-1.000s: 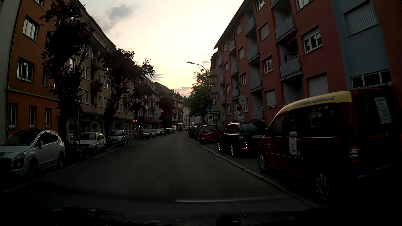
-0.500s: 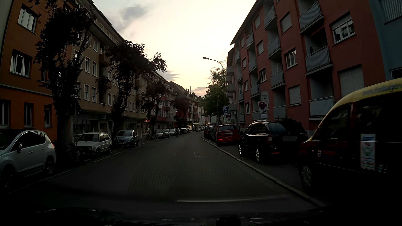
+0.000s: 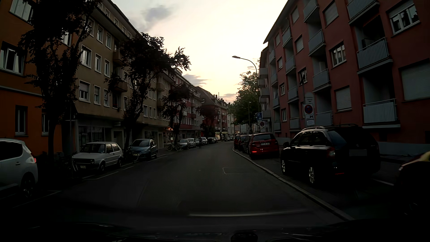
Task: Follow the waypoints while adhering to traffic rules and regulations
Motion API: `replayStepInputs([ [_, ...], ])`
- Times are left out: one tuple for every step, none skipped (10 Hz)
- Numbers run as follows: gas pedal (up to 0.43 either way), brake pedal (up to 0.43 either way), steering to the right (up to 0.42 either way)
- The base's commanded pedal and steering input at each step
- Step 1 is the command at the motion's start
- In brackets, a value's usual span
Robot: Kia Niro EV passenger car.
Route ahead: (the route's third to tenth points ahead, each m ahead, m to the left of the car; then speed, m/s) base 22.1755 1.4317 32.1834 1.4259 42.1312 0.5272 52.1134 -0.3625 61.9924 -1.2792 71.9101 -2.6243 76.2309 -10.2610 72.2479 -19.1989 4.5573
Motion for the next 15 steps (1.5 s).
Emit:
replayStepInputs([
  [0.067,0.000,-0.058],
  [0.067,0.000,-0.044],
  [0.067,0.000,-0.033],
  [0.067,0.000,-0.022],
  [0.067,0.000,-0.012],
  [0.067,0.000,-0.006],
  [0.067,0.000,-0.006],
  [0.067,0.000,-0.006],
  [0.067,0.000,-0.005],
  [0.067,0.000,-0.005],
  [0.067,0.000,-0.005],
  [0.079,0.000,-0.005],
  [0.087,0.000,-0.005],
  [0.087,0.000,-0.005],
  [0.087,0.000,-0.005],
])
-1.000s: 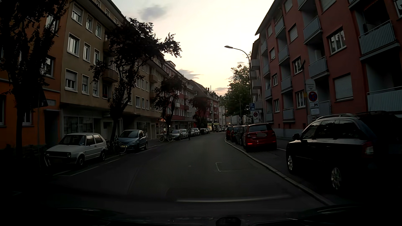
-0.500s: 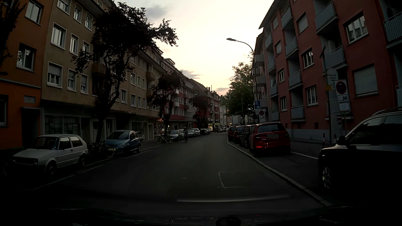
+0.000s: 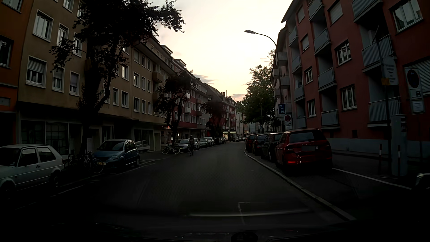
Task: Follow the waypoints while adhering to traffic rules and regulations
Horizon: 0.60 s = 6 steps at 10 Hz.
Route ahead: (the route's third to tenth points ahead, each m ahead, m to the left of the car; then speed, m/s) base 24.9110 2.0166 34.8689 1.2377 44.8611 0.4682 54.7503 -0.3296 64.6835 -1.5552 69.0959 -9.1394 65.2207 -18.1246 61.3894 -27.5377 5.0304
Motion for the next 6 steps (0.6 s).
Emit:
replayStepInputs([
  [0.087,0.000,-0.005],
  [0.087,0.000,-0.005],
  [0.087,0.000,-0.005],
  [0.087,0.000,-0.005],
  [0.087,0.000,-0.005],
  [0.087,0.000,-0.006],
])
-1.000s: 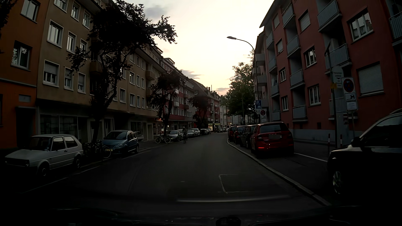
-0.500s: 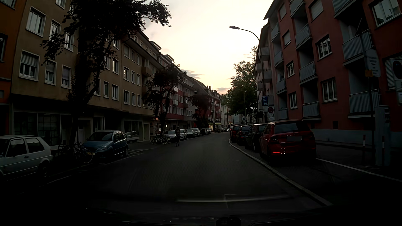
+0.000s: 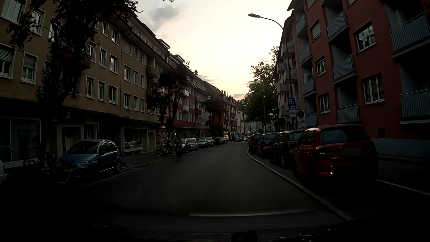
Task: Follow the waypoints while adhering to traffic rules and regulations
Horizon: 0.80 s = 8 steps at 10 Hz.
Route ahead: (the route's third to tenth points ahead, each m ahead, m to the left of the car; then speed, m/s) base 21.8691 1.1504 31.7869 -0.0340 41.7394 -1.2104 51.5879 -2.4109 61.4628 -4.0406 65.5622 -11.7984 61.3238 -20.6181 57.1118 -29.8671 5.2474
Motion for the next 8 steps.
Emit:
replayStepInputs([
  [0.087,0.000,-0.006],
  [0.087,0.000,-0.006],
  [0.087,0.000,-0.006],
  [0.087,0.000,-0.006],
  [0.087,0.000,-0.006],
  [0.087,0.000,-0.004],
  [0.087,0.000,-0.003],
  [0.087,0.000,-0.003],
])
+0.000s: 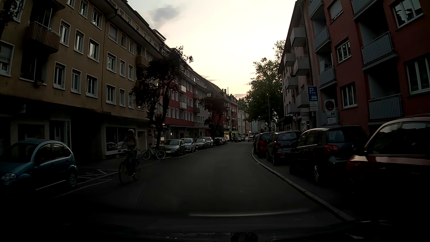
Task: Follow the waypoints while adhering to traffic rules and regulations
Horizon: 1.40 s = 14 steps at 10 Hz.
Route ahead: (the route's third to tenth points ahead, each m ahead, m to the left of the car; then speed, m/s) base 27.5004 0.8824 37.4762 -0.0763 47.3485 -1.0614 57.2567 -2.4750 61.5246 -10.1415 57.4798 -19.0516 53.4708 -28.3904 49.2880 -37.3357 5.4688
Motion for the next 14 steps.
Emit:
replayStepInputs([
  [0.087,0.000,-0.006],
  [0.079,0.000,-0.006],
  [0.079,0.000,-0.003],
  [0.079,0.000,-0.001],
  [0.079,0.000,-0.002],
  [0.079,0.000,-0.002],
  [0.079,0.000,-0.002],
  [0.079,0.000,-0.002],
  [0.079,0.000,0.000],
  [0.079,0.000,0.002],
  [0.079,0.000,0.003],
  [0.079,0.000,0.003],
  [0.079,0.000,0.003],
  [0.079,0.000,0.003],
])
